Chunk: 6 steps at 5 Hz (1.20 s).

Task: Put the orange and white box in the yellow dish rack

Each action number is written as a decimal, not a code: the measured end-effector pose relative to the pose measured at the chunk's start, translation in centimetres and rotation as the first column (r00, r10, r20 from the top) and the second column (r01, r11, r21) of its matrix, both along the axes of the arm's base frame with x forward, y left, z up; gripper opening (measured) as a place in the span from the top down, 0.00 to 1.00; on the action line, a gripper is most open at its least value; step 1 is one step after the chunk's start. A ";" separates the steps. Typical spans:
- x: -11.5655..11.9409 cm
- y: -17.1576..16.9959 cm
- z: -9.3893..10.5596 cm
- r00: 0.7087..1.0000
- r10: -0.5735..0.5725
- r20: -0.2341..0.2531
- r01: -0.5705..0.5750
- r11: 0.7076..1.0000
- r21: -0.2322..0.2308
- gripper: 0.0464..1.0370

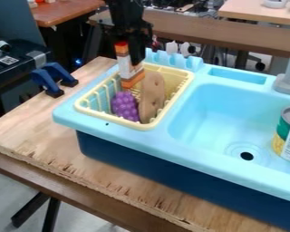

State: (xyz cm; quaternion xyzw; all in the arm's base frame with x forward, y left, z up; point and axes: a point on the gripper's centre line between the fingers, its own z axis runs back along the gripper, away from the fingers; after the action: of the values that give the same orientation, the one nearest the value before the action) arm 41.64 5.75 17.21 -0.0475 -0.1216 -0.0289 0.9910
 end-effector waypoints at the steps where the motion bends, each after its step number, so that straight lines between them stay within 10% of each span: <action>1: 0.7 -0.2 -0.9 0.999 -0.015 -0.042 0.015 1.000 -0.007 0.62; 2: 0.8 -0.5 -1.4 0.997 -0.022 -0.077 0.021 1.000 -0.014 0.56; 4: 0.2 -1.5 -2.0 1.000 -0.017 -0.020 0.017 1.000 -0.019 0.03; 6: -1.7 -2.4 1.5 0.993 -0.022 0.117 0.019 1.000 0.024 0.03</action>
State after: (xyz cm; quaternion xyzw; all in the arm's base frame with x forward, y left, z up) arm 39.96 3.38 18.72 -0.0356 -0.1786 -0.0430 0.9823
